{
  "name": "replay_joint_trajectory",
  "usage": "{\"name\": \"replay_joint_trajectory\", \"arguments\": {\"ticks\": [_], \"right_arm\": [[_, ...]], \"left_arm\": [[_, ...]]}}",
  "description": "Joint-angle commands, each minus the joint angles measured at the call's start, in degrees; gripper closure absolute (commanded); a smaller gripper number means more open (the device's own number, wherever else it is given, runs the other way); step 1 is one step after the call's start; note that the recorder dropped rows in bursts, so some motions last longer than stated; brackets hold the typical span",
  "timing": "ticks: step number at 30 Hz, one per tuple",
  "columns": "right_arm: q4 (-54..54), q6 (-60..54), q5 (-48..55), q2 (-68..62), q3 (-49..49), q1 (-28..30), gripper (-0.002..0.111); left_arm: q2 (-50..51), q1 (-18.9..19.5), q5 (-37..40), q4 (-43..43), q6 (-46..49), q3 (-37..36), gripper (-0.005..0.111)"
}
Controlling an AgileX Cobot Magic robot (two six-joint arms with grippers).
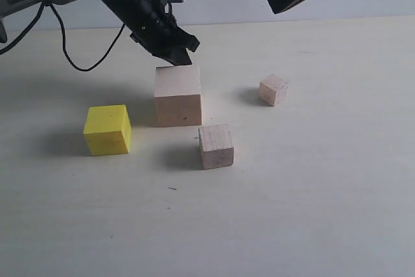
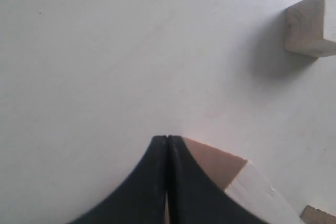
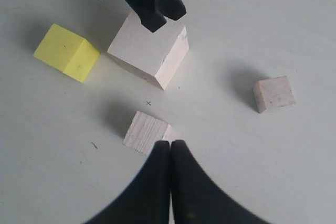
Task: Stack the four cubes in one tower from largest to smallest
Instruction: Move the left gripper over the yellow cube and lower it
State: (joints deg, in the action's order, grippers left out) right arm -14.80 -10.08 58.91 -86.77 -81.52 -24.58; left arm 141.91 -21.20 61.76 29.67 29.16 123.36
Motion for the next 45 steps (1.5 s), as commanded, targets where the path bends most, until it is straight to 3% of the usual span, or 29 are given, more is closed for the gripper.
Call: {"name": "replay_joint_trajectory", "arguments": {"ticks": [1,9,13,17,19,24,27,28,31,35,41,45], "right_arm": [[-0.06,-0.46,0.09,0.15,-0.51,-0.07,0.108],[-0.06,-0.46,0.09,0.15,-0.51,-0.07,0.108],[-0.06,-0.46,0.09,0.15,-0.51,-0.07,0.108],[-0.06,-0.84,-0.77,0.61,-0.51,-0.07,0.108],[0.06,-0.84,-0.85,1.12,-0.51,-0.07,0.108],[0.67,-0.84,-0.85,2.38,-0.51,-0.07,0.108],[0.67,-0.84,-1.88,3.28,-0.51,-0.07,0.108],[0.51,-0.84,-1.86,3.52,-0.51,-0.07,0.108],[0.21,-0.84,-1.86,3.49,-0.51,-0.07,0.108],[-0.90,-0.84,-1.65,3.49,-0.51,-0.07,0.108],[-1.30,-0.84,-1.65,3.49,-0.51,-0.07,0.108],[-1.63,-0.84,-1.49,3.49,-0.51,-0.07,0.108]], "left_arm": [[-0.56,-0.21,1.73,0.51,0.36,-0.20,0.107],[-3.29,-0.07,-2.15,-2.65,-0.75,-0.09,0.107],[-9.34,1.25,-2.85,-11.51,-9.77,-0.09,0.107],[-15.35,2.44,1.49,-13.28,-17.61,-1.26,0.107],[-19.01,2.29,1.26,-14.56,-18.35,-6.26,0.107],[-28.86,2.29,-7.86,-17.68,-23.04,-25.32,0.107],[-37.10,0.68,-16.47,-17.31,-25.19,-40.28,0.107],[-40.77,-0.31,-20.61,-17.45,-27.51,-46.62,0.107],[-46.06,-1.08,-26.44,-17.88,-32.57,-56.44,0.107],[-51.10,-1.08,-32.26,-27.57,-45.70,-68.64,0.107],[-51.25,-2.75,-31.36,-27.70,-47.63,-68.51,0.104],[-50.32,-2.75,-25.81,-27.70,-47.76,-65.72,0.076]]}}
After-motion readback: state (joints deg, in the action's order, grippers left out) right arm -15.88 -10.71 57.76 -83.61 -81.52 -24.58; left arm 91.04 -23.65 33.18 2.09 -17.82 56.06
